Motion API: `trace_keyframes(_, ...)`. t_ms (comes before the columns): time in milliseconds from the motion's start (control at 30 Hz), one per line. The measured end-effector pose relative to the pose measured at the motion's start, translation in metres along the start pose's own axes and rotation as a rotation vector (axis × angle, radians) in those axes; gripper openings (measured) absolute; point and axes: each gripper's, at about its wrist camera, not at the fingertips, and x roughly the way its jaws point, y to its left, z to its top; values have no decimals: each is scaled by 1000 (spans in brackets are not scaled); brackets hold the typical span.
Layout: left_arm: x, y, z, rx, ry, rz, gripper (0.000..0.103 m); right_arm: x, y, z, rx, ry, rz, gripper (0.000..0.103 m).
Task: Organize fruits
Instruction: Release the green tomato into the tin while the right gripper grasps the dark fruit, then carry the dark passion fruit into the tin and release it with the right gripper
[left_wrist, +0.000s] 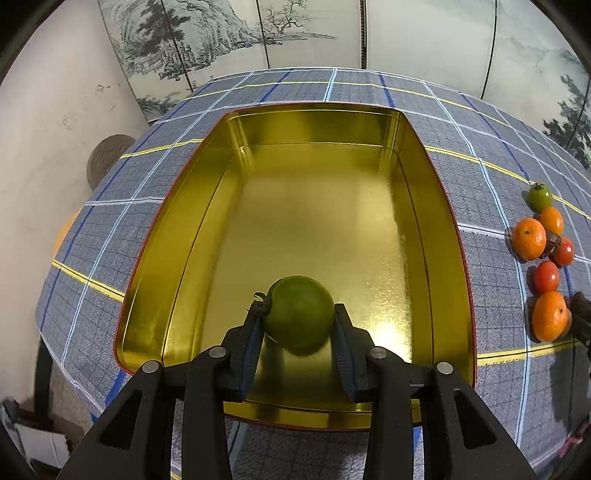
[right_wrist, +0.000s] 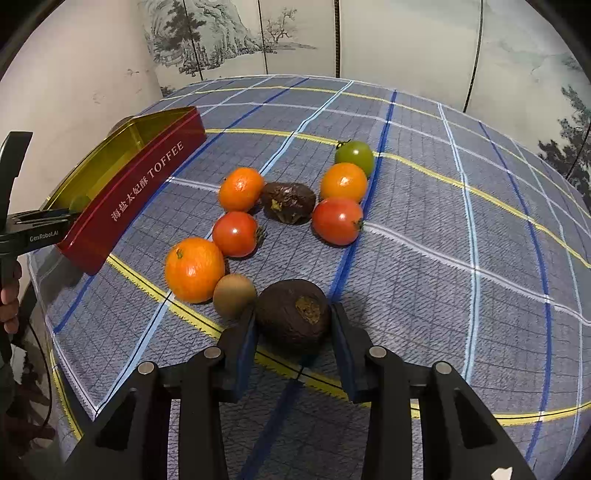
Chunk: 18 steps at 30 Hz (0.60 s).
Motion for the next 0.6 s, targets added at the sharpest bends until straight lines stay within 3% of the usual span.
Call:
trace_keyframes(100, 0, 3, 0, -12, -6, -25, 41, -7, -3, 4, 12, -19, -1, 35)
trace_keyframes(233, -7, 10, 3, -46, -39, -50, 57, -18, -5, 14, 14, -53, -2, 35)
trace_keyframes(433, -26, 17, 7, -67, -105, -37, 64, -31, 7, 34, -4, -100, 35, 35)
trace_keyframes(600, -46, 36, 5, -144, -152, 2, 68, -32, 38, 53, -59, -122, 107, 35)
